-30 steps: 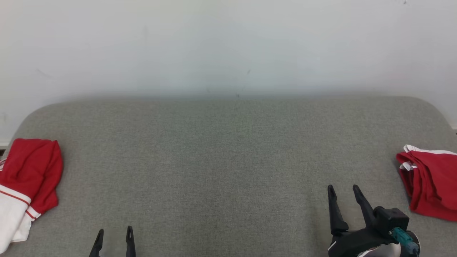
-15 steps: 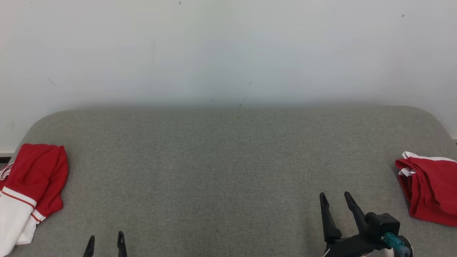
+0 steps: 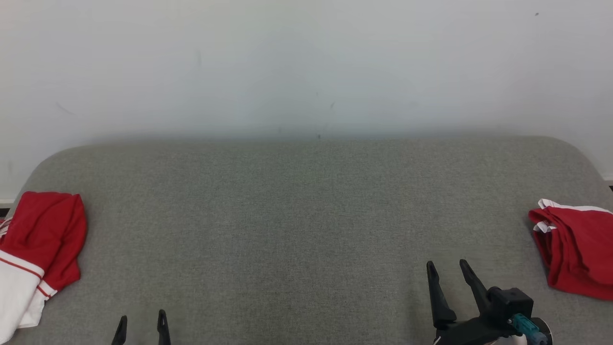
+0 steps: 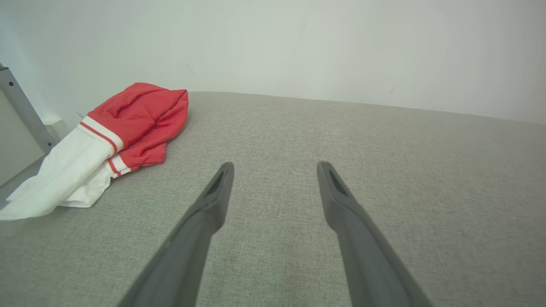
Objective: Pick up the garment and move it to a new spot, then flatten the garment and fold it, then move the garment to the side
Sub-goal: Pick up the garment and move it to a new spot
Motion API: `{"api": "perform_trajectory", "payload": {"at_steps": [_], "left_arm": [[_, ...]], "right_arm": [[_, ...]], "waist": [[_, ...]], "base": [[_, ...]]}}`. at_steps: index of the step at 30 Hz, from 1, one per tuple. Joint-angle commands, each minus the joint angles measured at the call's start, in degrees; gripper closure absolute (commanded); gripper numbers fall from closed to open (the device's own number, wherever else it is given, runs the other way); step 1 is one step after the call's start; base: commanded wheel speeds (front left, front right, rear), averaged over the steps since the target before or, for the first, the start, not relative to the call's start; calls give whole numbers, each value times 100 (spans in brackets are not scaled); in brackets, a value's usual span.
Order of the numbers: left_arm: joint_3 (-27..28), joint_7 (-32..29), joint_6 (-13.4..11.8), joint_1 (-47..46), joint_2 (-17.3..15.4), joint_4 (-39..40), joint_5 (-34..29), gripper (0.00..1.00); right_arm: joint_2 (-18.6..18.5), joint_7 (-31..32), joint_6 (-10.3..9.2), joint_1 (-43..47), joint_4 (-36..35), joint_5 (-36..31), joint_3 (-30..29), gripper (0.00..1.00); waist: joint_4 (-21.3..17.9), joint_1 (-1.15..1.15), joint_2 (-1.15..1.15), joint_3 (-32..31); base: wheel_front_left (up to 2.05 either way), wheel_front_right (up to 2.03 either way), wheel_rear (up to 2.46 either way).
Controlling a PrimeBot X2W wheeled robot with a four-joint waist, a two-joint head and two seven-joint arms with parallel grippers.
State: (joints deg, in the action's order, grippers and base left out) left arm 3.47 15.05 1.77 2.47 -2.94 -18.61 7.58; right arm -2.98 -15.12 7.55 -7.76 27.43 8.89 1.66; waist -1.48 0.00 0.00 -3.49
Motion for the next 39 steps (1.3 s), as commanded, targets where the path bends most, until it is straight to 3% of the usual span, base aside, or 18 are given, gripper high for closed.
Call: {"api": "perform_trajectory", "payload": {"at_steps": [1, 7, 18, 24, 31, 39], "left_arm": [[-7, 18, -30, -8, 8, -14, 78, 0], [25, 18, -58, -79, 6, -58, -19, 0], [336, 18, -14, 32, 7, -160, -59, 0], [515, 18, 7, 63, 9, -192, -105, 0], [589, 18, 155, 100, 8, -296, 95, 0], [535, 18, 232, -80, 8, -434, 490, 0]], "right_arm": [[13, 1, -14, 70, -12, -63, 30, 0], [12, 0, -14, 80, -39, 99, 181, 0], [11, 0, -14, -17, 24, 163, 550, 0], [11, 0, -14, -125, 117, 134, 772, 0], [7, 0, -14, -243, 272, 228, 1047, 0], [5, 1, -14, -291, 327, 66, 1127, 0]], "waist": [[126, 0, 0, 44], [704, 0, 0, 131], [2244, 0, 0, 240], [2724, 0, 0, 249], [2955, 0, 0, 269], [2726, 0, 0, 383]], "base": [[0, 0, 0], [0, 0, 0], [0, 0, 0], [0, 0, 0], [0, 0, 0], [0, 0, 0]]}}
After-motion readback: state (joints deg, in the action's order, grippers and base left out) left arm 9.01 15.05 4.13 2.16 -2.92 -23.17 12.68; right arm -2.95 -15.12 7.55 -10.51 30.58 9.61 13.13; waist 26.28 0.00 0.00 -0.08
